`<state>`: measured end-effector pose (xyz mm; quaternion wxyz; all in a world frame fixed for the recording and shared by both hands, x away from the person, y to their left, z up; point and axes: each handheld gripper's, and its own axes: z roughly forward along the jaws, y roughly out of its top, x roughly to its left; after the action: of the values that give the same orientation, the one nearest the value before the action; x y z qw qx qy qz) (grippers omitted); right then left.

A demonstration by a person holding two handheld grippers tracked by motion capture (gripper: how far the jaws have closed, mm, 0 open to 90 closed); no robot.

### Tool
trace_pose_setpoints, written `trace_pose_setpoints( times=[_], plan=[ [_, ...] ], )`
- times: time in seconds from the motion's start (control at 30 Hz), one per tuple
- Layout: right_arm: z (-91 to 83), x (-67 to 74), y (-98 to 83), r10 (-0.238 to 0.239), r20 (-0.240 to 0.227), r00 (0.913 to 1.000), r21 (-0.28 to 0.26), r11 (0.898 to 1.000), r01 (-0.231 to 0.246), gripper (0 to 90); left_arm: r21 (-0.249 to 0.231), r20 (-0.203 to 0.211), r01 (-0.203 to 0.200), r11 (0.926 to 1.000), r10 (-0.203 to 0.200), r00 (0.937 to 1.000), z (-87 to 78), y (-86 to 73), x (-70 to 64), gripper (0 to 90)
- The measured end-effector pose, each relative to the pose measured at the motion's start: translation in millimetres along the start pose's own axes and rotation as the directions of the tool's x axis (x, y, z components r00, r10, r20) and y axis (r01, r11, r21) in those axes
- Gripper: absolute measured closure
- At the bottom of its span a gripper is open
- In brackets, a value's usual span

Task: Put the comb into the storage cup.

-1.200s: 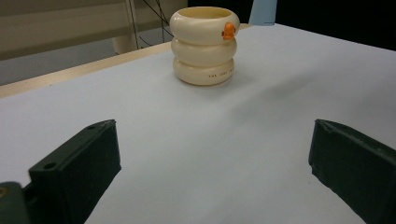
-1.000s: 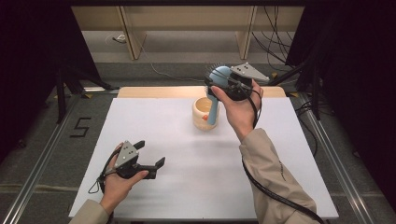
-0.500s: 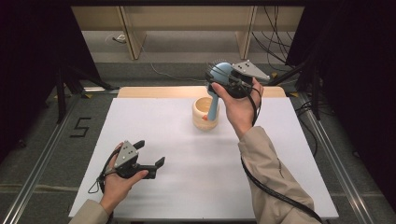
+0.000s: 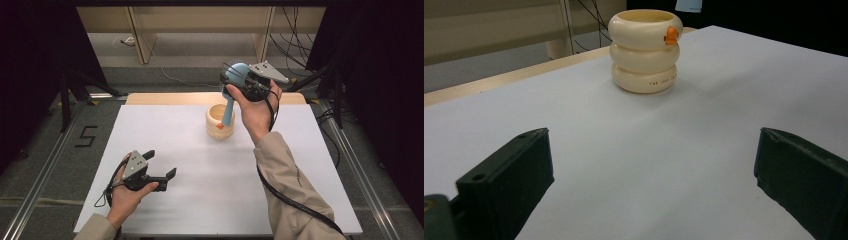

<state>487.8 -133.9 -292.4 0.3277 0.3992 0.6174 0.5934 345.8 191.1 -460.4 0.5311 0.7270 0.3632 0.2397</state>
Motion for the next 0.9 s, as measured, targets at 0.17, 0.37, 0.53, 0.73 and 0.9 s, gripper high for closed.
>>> trace_pose_setpoints(
  times=[0.17,0.37,0.53,0.73,0.9],
  plan=[
    [2.5,-0.3,1.2,-0.001,0.004,1.0000,-0.007,1.000,0.001,20.7,-0.001,0.000,0.003,1.0000,-0.003,1.0000,0.0,0.0,0.0,1.9],
    [5.6,-1.2,2.8,0.003,0.005,1.0000,-0.015,1.000,-0.003,20.7,-0.005,0.000,0.003,1.0000,-0.003,1.0000,-0.2,0.3,0.0,2.0],
    [8.3,-2.1,4.0,0.003,0.009,1.0000,-0.013,1.000,-0.003,20.7,-0.005,0.000,0.004,1.0000,-0.004,1.0000,-0.3,0.3,0.1,2.1],
    [11.9,-2.9,3.6,0.004,0.015,0.9999,-0.012,1.000,-0.004,20.7,-0.006,-0.001,0.005,1.0000,-0.005,1.0000,-0.2,0.1,0.4,2.1],
    [14.9,-3.2,3.4,0.007,0.022,0.9997,-0.009,1.000,-0.007,20.7,-0.008,-0.001,0.005,1.0000,-0.005,1.0000,-0.6,0.4,0.5,2.4]
  ],
)
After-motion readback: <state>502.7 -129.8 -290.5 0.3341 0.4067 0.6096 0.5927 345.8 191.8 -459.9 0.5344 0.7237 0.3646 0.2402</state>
